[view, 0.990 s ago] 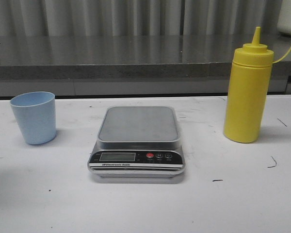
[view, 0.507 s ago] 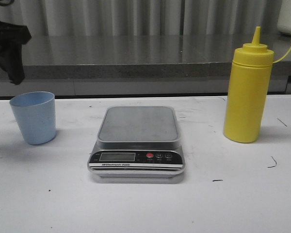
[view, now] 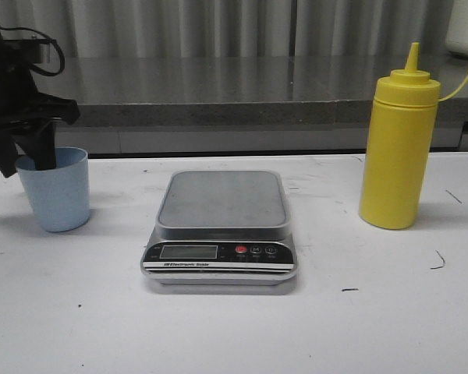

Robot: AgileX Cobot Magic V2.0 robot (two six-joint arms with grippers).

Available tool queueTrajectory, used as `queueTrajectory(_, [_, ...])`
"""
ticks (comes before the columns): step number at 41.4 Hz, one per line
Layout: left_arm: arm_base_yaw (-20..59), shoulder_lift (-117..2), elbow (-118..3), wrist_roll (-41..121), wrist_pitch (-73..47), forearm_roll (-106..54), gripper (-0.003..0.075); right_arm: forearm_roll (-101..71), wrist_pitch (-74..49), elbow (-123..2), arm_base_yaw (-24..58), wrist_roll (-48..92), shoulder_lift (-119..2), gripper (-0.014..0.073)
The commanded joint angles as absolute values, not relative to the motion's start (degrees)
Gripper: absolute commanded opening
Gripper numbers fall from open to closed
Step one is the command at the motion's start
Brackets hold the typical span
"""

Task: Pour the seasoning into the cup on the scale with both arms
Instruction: 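Lower the left gripper onto the light-blue cup and grasp its rim, then lift the blue cup with the left gripper and carry it over the scale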

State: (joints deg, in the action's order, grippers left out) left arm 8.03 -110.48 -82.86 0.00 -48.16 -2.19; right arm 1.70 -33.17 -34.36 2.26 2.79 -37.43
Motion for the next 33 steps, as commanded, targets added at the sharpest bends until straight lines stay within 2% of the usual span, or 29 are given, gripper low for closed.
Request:
queueTrajectory(1, [8.4, -107.5, -84.7, 0.0, -46.3, -2.1, 0.0150, 2.6, -29.7, -36.2, 1.9, 3.2, -37.8, 0.0490])
queueTrajectory(7, [8.4, -107.5, -84.7, 0.0, -46.4, -2.1, 0.0035, 2.6, -29.7, -36.2, 1.9, 3.2, -37.8, 0.0490])
queueTrajectory(11, [8.4, -107.5, -84.8, 0.0, -46.6, -2.1, -0.0016, 2.6, -29.7, -36.2, 1.9, 3.2, -37.8, 0.0490])
queueTrajectory(23, [9.2, -107.4, -92.1, 0.0, -54.9, -2.1, -0.0020, 2.6, -29.7, -36.2, 1.9, 3.2, -37.8, 0.0490])
queueTrajectory(33, [14.1, -107.3, -103.5, 0.0, -62.9, -2.1, -0.0020, 2.6, -29.7, -36.2, 1.9, 3.2, -37.8, 0.0490])
